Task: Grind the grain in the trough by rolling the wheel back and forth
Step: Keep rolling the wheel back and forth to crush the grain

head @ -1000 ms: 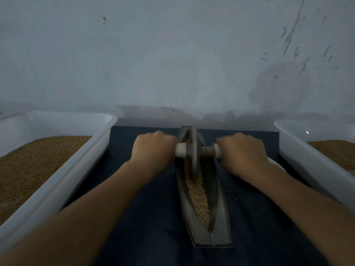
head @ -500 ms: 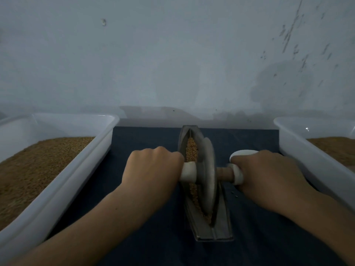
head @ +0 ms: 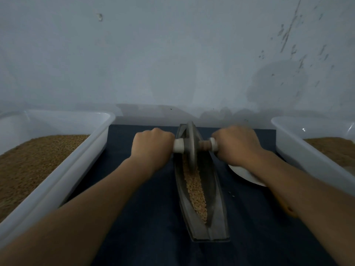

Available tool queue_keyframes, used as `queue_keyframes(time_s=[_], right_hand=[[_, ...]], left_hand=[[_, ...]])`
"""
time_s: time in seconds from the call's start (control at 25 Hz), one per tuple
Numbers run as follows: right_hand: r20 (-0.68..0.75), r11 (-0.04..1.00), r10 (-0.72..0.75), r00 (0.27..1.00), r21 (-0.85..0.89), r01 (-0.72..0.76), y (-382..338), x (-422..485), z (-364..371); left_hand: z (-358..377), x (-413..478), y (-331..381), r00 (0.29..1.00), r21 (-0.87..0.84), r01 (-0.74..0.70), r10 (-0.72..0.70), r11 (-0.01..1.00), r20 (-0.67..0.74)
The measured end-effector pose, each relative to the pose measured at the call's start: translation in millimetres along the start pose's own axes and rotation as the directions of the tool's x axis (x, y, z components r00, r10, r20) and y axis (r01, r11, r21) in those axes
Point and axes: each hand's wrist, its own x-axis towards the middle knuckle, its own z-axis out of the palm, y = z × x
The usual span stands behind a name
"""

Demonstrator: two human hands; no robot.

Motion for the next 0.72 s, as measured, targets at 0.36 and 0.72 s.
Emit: queue_keyframes(time_s=[0.36,0.72], right_hand=[[-0.045,0.998,-0.057,0.997,-0.042,0.055,1,-73,-14],[-0.004,0.999,0.027,1.000,0.028,-0.027,2,3,6]], left_hand=[[-25,-62,8,0.998,0.103,-0.049,0.051,0.993,-0.021],[-2,4,1,0.999,0.061,-0.011,0.013,0.998,-0.032]])
